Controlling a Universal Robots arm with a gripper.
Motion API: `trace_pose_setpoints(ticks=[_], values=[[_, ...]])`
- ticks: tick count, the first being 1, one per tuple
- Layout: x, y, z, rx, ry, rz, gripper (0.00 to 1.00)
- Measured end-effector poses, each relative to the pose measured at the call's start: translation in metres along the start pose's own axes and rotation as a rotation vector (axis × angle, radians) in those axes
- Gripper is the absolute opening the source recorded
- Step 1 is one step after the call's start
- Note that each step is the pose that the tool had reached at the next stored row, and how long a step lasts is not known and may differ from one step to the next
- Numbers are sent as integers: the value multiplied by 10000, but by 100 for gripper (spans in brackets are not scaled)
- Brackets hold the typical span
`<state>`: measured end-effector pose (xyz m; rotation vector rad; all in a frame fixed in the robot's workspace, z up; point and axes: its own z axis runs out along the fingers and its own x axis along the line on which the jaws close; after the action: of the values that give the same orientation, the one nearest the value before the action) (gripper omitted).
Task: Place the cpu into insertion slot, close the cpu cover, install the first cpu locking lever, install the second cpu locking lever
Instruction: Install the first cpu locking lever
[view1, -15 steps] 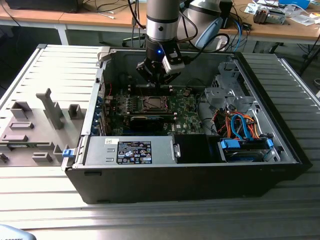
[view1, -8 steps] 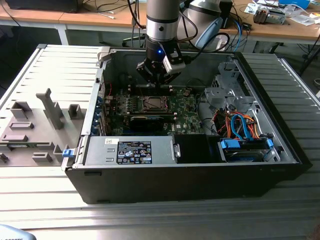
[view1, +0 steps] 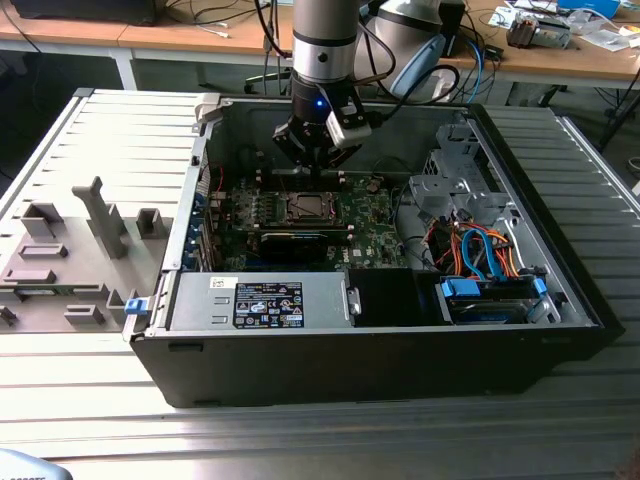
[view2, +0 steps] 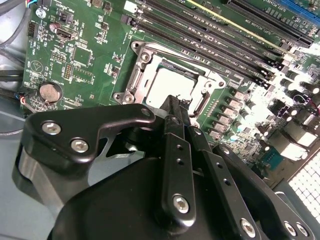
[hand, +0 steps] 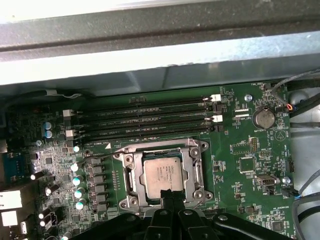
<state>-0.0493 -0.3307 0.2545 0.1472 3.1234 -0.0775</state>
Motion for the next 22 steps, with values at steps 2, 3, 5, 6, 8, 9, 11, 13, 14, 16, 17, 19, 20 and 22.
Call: trace_pose_setpoints(ticks=[2,3,5,6,8,9,11,13,14,16,17,19,20,22], values=[[0,0,0,0,-1,-21,11],[0,0,0,0,-1,-31,11],[0,0,0,-1,-2,-46,11],[0,0,0,-1,-3,-57,11],[0,0,0,-1,-3,-69,11],[0,0,0,-1,-4,-81,11],[0,0,0,-1,-4,-93,11],[0,0,0,-2,-5,-108,11],[0,0,0,-2,-6,-118,11],[0,0,0,-2,-6,-130,11],[0,0,0,-2,-7,-136,11],[0,0,0,-2,-8,-151,11],[0,0,0,-3,-8,-157,11],[0,0,0,-3,-8,-173,11]])
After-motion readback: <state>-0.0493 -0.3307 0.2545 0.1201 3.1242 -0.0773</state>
